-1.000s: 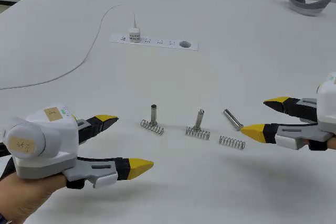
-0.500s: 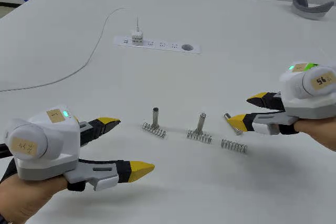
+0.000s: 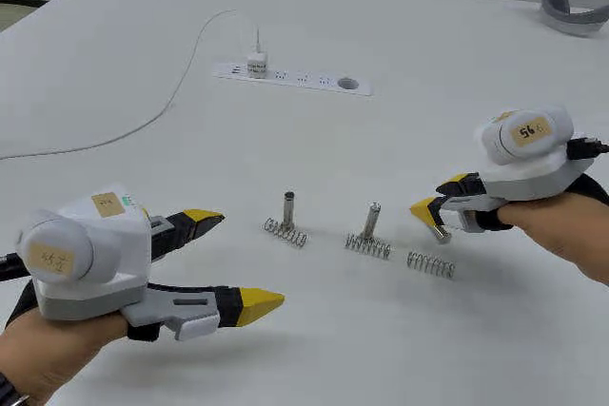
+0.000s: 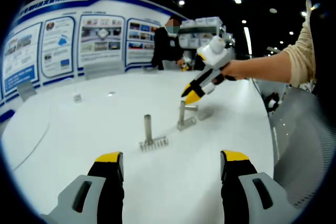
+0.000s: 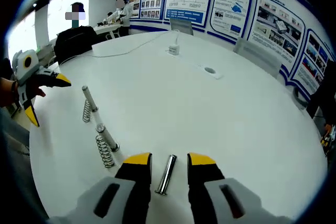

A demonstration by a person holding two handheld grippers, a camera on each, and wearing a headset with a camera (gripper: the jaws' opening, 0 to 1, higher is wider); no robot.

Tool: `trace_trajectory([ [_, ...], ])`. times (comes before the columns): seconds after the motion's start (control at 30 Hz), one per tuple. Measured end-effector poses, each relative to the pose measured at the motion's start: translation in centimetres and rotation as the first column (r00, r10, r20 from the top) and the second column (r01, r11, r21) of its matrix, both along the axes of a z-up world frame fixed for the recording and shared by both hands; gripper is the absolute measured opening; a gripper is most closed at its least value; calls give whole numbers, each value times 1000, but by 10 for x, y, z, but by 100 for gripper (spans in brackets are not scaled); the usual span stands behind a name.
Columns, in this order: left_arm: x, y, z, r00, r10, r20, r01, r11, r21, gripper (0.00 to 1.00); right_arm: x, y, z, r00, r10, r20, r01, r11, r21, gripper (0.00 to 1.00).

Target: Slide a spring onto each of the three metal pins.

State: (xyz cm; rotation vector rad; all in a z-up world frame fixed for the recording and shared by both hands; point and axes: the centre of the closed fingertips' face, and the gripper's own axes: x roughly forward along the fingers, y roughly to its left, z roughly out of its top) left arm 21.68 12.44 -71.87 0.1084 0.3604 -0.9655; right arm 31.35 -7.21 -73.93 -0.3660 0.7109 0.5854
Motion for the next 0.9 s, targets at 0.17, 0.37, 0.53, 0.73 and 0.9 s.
trace_trajectory([
  [0.17,-1,-1,-1,1000,-3,-3,3,1000,2,76,2,-2,-8,999,-28,-27,28,1000,-15,24],
  [0.37,-1,-1,-2,1000,-3,-5,3,1000,0,75,3,-3,-15,997,-57,-59,56,998,-9,20],
  [0.53,-1,0,-3,1000,-2,-8,2,1000,2,75,2,-1,-17,995,-65,-78,65,998,-2,17],
  [0.73,-1,-1,-4,1000,-5,-10,5,1000,4,74,3,-2,-22,991,-86,-106,86,996,-2,13],
  [0.9,-1,0,-5,1000,-3,-12,3,1000,2,75,5,-3,-25,988,-96,-122,96,995,-4,12],
])
